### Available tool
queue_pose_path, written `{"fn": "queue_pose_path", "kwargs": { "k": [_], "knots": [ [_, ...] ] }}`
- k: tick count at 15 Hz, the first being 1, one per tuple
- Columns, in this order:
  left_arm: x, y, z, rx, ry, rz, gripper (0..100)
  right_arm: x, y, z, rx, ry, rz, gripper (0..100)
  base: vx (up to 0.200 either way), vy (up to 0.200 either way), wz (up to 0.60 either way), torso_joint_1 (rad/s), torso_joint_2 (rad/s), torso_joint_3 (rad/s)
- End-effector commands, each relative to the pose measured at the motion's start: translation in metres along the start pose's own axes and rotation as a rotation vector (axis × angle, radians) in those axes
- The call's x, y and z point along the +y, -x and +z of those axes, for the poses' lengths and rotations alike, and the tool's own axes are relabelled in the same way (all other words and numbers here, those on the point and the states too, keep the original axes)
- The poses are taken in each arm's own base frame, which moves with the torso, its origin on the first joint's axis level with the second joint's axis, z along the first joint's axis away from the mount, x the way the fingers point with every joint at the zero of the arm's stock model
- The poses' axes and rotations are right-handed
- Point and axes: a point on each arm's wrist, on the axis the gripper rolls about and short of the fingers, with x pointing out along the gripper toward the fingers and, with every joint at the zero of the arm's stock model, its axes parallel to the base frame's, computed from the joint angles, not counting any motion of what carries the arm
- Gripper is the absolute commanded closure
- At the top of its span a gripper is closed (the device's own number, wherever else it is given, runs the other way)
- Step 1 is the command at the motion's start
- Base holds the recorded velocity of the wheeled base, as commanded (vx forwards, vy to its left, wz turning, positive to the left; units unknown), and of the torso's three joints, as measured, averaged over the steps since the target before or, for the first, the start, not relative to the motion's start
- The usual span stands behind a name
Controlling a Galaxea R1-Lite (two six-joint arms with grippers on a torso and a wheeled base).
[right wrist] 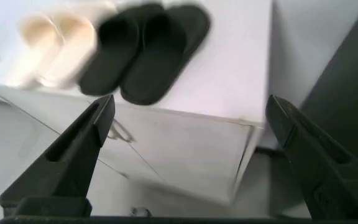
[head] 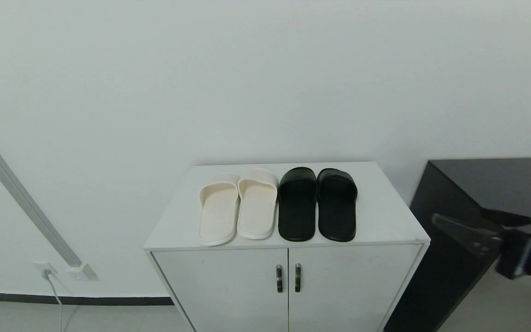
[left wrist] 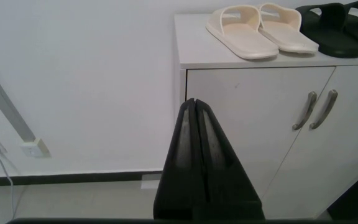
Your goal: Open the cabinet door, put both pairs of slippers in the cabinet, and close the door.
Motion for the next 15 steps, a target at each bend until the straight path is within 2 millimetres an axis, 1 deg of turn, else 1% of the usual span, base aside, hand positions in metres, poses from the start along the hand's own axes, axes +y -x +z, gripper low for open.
{"fn": "queue_pose_path", "kwargs": {
  "k": [1, 3, 5, 6, 7, 9, 10, 11, 13, 15],
  "knots": [
    [0.000, 0.000, 0.000, 0.001, -0.001, -0.001, 100, 0.045, -0.062, -0.007, 0.095, 0.035, 0.004, 0, 0.000, 0.000, 0.00, 0.000, 0.00, 0.000],
    [0.000, 0.000, 0.000, 0.001, -0.001, -0.001, 100, 0.065, -0.092, -0.009, 0.107, 0.050, -0.033, 0, 0.000, 0.000, 0.00, 0.000, 0.00, 0.000],
    [0.000, 0.000, 0.000, 0.001, -0.001, -0.001, 100, 0.085, -0.127, -0.015, 0.112, 0.072, -0.092, 0, 0.000, 0.000, 0.00, 0.000, 0.00, 0.000],
    [0.000, 0.000, 0.000, 0.001, -0.001, -0.001, 100, 0.091, -0.138, -0.015, 0.105, 0.074, -0.108, 0, 0.000, 0.000, 0.00, 0.000, 0.00, 0.000],
    [0.000, 0.000, 0.000, 0.001, -0.001, -0.001, 100, 0.104, -0.161, -0.015, 0.088, 0.072, -0.135, 0, 0.000, 0.000, 0.00, 0.000, 0.00, 0.000],
    [0.000, 0.000, 0.000, 0.001, -0.001, -0.001, 100, 0.117, -0.192, -0.015, 0.054, 0.061, -0.181, 0, 0.000, 0.000, 0.00, 0.000, 0.00, 0.000],
    [0.000, 0.000, 0.000, 0.001, -0.001, -0.001, 100, 0.119, -0.201, -0.017, 0.049, 0.061, -0.198, 0, 0.000, 0.000, 0.00, 0.000, 0.00, 0.000],
    [0.000, 0.000, 0.000, 0.001, -0.001, -0.001, 100, 0.123, -0.221, -0.023, 0.042, 0.061, -0.226, 0, 0.000, 0.000, 0.00, 0.000, 0.00, 0.000],
    [0.000, 0.000, 0.000, 0.001, -0.001, -0.001, 100, 0.125, -0.237, -0.029, 0.041, 0.060, -0.238, 0, 0.000, 0.000, 0.00, 0.000, 0.00, 0.000],
    [0.000, 0.000, 0.000, 0.001, -0.001, -0.001, 100, 0.122, -0.250, -0.033, 0.035, 0.057, -0.273, 0, 0.000, 0.000, 0.00, 0.000, 0.00, 0.000]
  ]
}}
